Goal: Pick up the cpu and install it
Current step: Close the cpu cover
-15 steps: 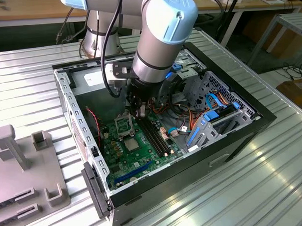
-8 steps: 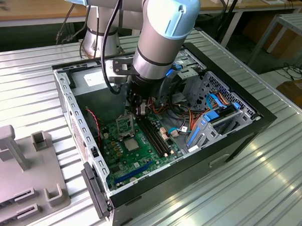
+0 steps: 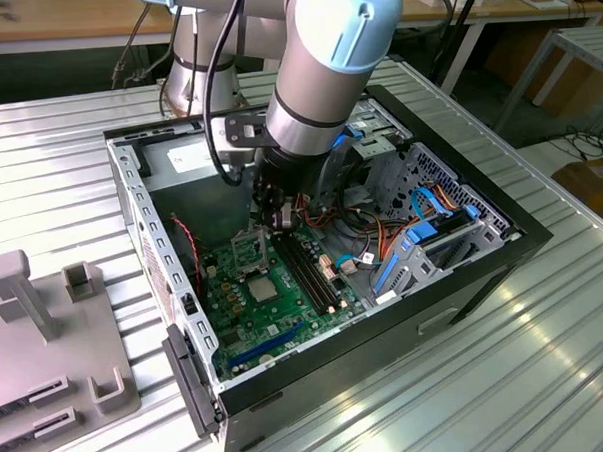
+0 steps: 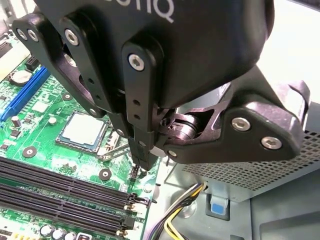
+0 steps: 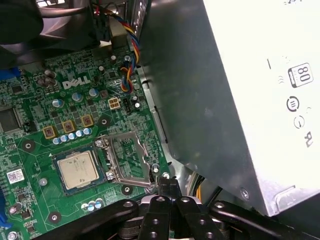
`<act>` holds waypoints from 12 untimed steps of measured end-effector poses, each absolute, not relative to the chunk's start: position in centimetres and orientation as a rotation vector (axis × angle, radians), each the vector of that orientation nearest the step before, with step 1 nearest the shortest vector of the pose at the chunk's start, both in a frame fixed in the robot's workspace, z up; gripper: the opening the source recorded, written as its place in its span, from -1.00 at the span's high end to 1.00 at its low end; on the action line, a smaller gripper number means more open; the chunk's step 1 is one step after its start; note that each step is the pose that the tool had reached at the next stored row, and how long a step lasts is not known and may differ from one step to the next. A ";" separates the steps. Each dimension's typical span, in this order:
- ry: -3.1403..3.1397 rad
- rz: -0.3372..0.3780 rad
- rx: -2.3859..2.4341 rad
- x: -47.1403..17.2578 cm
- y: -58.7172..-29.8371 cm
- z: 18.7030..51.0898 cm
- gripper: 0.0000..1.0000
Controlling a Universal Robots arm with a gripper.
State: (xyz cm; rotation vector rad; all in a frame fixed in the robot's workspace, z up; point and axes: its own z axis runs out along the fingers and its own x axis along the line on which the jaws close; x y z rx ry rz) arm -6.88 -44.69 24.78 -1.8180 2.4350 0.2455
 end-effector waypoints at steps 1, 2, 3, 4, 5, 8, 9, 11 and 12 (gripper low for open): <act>2.427 0.246 -1.829 -6.9 -44.7 24.8 0.79; 2.414 0.247 -1.849 -6.9 -44.7 24.8 0.79; 2.404 0.248 -1.863 -6.9 -44.7 24.8 0.79; 2.393 0.249 -1.878 -6.9 -44.7 24.8 0.79; 2.386 0.250 -1.888 -6.9 -44.7 24.8 0.79; 2.371 0.251 -1.909 -6.9 -44.7 24.8 0.79; 2.370 0.251 -1.911 -6.9 -44.7 24.8 0.79; 2.368 0.251 -1.914 -6.9 -44.7 24.8 0.79; 2.367 0.251 -1.915 -6.9 -44.7 24.8 0.79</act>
